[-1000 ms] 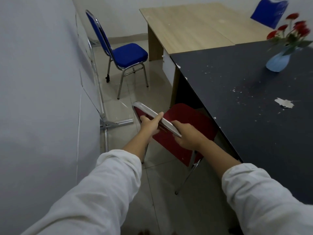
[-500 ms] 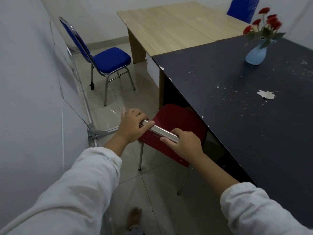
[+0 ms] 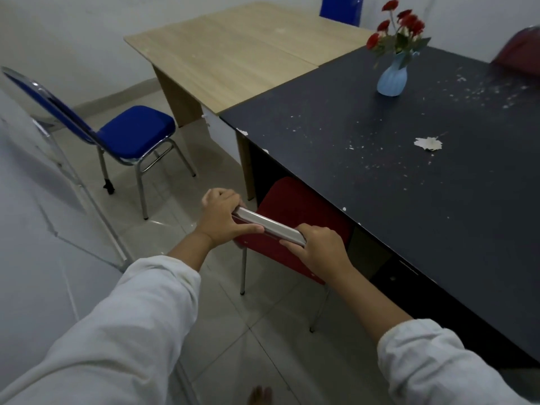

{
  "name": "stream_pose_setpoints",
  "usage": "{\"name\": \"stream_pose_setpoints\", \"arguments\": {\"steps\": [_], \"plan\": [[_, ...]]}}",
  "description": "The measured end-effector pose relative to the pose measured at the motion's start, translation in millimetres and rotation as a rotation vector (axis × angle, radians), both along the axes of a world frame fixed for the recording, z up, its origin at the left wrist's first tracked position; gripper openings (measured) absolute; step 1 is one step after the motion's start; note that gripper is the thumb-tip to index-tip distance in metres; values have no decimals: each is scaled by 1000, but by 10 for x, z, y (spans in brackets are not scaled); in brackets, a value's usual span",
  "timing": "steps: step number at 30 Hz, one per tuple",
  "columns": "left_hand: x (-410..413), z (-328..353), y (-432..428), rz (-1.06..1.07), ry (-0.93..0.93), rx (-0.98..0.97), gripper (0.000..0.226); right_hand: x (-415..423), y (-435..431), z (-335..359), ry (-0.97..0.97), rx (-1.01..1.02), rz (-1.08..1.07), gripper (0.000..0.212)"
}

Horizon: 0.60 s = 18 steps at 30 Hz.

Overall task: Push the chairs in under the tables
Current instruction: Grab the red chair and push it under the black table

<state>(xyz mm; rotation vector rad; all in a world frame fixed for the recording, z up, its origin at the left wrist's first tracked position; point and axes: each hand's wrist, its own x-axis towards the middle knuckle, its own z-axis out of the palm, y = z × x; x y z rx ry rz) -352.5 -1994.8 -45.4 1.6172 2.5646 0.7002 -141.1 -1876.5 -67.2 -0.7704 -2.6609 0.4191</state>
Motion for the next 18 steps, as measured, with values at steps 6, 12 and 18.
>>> {"name": "stream_pose_setpoints", "arguments": {"steps": [6,12,18], "plan": [[-346,79,540,-136,-50,-39,84,-204,216,11,32,46,-131,67],[-557,108,996,-191,-63,-46,97,-372,490,35,59,72,-217,70],[-646,95,1324,-210,-58,-59,100,-478,775,-27,97,148,-251,66]]}}
